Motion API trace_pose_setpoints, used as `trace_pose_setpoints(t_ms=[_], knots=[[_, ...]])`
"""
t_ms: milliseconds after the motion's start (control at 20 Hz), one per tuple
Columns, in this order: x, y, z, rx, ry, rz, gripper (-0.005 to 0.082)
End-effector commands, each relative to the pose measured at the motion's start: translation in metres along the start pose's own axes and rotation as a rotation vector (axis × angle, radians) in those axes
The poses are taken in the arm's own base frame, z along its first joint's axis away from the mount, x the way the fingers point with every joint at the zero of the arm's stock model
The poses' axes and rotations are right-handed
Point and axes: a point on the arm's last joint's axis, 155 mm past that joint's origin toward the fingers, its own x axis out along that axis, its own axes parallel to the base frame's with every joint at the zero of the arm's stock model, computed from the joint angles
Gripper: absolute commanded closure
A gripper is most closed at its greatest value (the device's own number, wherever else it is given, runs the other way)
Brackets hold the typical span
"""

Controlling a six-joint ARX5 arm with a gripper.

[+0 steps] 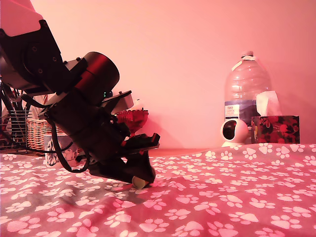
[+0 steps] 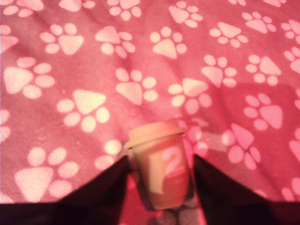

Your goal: Pick the coffee capsule and then drop it inside the coffee cup in front of you

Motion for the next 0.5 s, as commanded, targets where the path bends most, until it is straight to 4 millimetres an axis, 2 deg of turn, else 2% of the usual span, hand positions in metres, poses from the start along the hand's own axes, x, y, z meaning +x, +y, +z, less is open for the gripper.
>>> trace_pose_setpoints(t_ms=[0, 250, 450], knots=[[0.006, 0.003, -0.012, -0.009, 0.029, 0.005, 0.0534], [0.003, 0.002, -0.008, 0.005, 0.02, 0.003, 0.0537], [-0.012, -0.003, 0.012, 0.033, -0.024, -0.004, 0.0537]])
